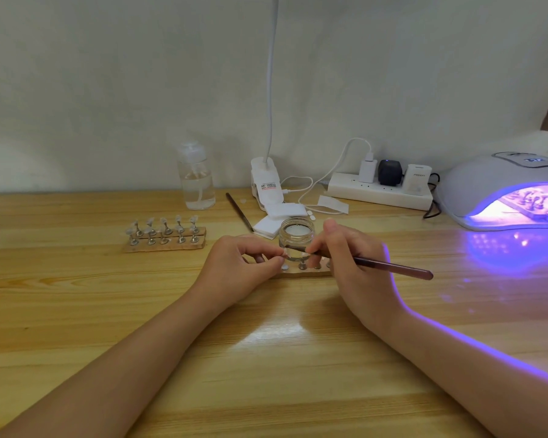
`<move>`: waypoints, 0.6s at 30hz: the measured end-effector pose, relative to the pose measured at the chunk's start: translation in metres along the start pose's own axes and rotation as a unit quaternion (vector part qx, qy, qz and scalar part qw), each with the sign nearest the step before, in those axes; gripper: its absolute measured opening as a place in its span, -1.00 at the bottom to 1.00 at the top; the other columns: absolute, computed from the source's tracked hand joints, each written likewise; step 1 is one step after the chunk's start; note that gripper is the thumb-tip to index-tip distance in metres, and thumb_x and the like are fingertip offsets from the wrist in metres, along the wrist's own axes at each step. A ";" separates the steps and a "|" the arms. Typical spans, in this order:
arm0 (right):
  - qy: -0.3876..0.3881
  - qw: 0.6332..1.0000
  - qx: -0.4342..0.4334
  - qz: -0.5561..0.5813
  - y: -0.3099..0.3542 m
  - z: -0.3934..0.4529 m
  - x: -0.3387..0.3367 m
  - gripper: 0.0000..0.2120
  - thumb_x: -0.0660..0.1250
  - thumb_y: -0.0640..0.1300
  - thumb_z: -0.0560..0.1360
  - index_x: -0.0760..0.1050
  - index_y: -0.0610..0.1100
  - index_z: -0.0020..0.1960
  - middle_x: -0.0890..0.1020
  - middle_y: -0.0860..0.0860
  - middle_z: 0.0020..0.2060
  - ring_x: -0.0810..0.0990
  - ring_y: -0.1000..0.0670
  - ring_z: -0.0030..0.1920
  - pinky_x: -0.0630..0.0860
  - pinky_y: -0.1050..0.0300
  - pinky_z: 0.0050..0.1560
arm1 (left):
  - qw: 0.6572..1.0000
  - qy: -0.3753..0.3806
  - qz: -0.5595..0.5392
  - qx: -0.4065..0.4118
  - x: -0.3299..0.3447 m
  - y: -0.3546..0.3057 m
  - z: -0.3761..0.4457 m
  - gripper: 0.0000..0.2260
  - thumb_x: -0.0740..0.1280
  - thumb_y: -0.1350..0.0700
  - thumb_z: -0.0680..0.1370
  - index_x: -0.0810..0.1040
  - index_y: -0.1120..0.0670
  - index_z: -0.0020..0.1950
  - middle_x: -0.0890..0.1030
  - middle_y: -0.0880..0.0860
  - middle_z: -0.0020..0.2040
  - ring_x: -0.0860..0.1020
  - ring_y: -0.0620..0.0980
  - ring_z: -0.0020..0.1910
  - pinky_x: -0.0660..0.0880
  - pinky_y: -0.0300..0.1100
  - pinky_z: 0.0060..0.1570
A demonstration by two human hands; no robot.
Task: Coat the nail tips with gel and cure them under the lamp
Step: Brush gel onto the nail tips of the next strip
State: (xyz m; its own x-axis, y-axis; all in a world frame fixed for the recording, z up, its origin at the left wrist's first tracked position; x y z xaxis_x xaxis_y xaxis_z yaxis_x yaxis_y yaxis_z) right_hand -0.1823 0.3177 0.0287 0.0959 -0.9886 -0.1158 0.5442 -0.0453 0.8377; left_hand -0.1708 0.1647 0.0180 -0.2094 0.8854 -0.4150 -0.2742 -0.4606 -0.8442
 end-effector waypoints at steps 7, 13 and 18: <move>0.008 0.999 0.021 0.032 0.000 -0.001 0.001 -0.56 0.15 0.12 0.43 0.57 -0.20 -0.36 0.57 -0.05 -0.52 0.45 0.20 -0.55 0.32 0.46 -0.43 | 1.000 -0.004 -0.006 -0.004 -0.001 0.002 0.000 -0.79 0.44 0.27 0.38 0.64 -0.07 -0.25 0.65 0.01 -0.23 0.49 -0.23 -0.31 0.39 -0.39 -0.34; 0.001 0.997 0.020 0.073 -0.001 0.000 -0.002 -0.58 0.21 0.06 0.51 0.54 -0.19 -0.39 0.55 -0.04 -0.55 0.47 0.17 -0.53 0.33 0.44 -0.43 | 1.000 -0.010 -0.022 -0.003 -0.001 0.002 0.001 -0.82 0.45 0.25 0.39 0.64 -0.06 -0.23 0.65 -0.13 -0.26 0.56 -0.23 -0.25 0.39 -0.46 -0.37; 0.037 0.999 0.005 0.033 0.006 0.000 0.004 -0.68 0.19 0.07 0.43 0.55 -0.15 -0.27 0.61 -0.02 -0.44 0.46 0.22 -0.55 0.30 0.47 -0.47 | 0.999 0.000 -0.051 0.000 0.001 0.001 0.001 -0.86 0.45 0.26 0.38 0.66 0.03 -0.17 0.67 -0.06 -0.22 0.59 -0.25 -0.28 0.38 -0.50 -0.38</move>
State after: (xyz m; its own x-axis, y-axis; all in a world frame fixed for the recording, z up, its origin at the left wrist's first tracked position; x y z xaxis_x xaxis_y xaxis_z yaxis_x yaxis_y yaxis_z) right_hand -0.1785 0.3133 0.0336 0.1925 -0.9763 -0.0991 0.5258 0.0173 0.8504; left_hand -0.1719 0.1651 0.0170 -0.1799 0.9278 -0.3269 -0.2936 -0.3678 -0.8823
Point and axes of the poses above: each hand's wrist, its own z-axis towards the middle knuckle, its own x-axis out of the palm, y = z × x, the point moved 8 cm from there along z, towards the middle knuckle
